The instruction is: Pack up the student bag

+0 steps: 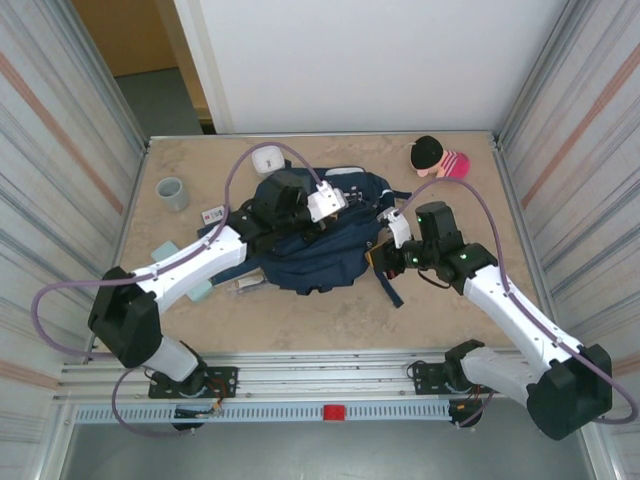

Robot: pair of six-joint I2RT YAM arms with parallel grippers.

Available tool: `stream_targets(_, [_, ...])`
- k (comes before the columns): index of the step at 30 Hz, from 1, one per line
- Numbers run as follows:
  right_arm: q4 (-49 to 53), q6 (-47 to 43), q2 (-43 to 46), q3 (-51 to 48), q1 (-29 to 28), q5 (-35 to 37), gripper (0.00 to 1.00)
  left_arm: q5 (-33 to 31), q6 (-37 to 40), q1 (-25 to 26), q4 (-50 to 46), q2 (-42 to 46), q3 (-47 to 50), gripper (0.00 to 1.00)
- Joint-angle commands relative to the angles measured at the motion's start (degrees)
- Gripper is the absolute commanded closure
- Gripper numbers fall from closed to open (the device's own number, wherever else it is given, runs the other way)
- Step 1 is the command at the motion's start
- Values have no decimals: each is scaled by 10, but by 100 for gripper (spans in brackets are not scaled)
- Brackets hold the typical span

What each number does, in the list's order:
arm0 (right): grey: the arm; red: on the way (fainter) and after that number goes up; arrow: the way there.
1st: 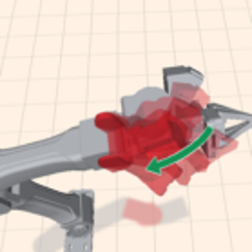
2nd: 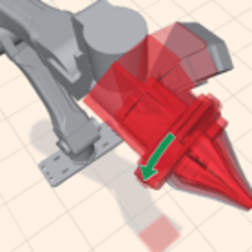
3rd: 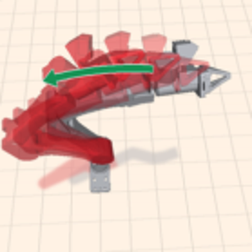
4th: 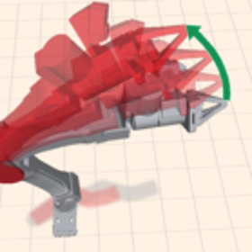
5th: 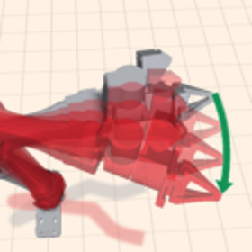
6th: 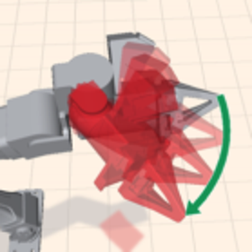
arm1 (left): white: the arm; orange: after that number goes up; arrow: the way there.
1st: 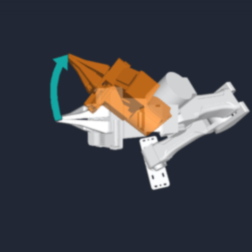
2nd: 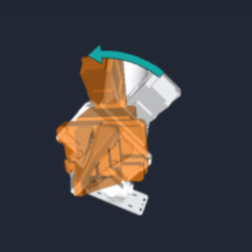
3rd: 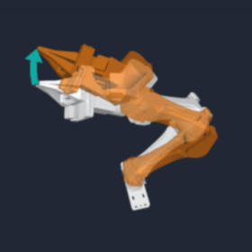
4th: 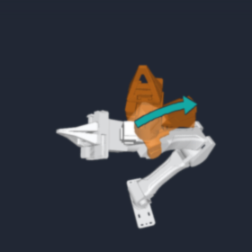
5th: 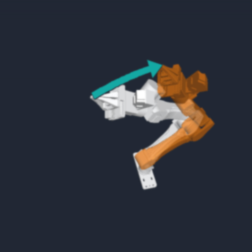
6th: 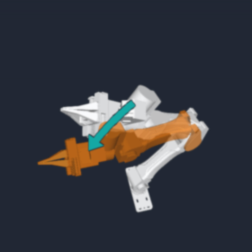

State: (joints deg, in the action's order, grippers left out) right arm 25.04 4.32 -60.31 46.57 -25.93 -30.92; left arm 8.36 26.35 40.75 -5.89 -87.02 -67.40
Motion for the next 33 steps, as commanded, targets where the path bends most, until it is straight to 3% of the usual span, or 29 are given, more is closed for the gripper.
stream_targets(1, [40,64,-2,32,-38,-83,100,-84,-46,1,51,-20,-18,100])
stream_targets(9, [-22,199,-38,37,-129,-83,100,-72,-82,15,68,-44,-23,100])
stream_targets(14, [-76,266,-66,32,-141,-70,98,-34,-106,19,98,-40,-5,100])
stream_targets(17, [-86,270,-63,26,-136,-67,92,-11,-101,16,116,-30,10,100])
stream_targets(19, [-90,280,-40,10,-114,-65,76,30,-88,6,120,-20,18,100])
stream_targets(21, [-107,313,-7,-16,-73,-87,41,87,-83,-11,122,-9,26,100])
stream_targets(24, [-146,387,32,-62,-13,-107,24,166,-68,-37,132,3,39,100])
stream_targets(28, [-177,467,79,-108,30,-86,12,243,-42,-50,130,12,44,100])
stream_targets(33, [-268,538,58,-148,40,-77,12,292,-44,-51,139,6,46,100])
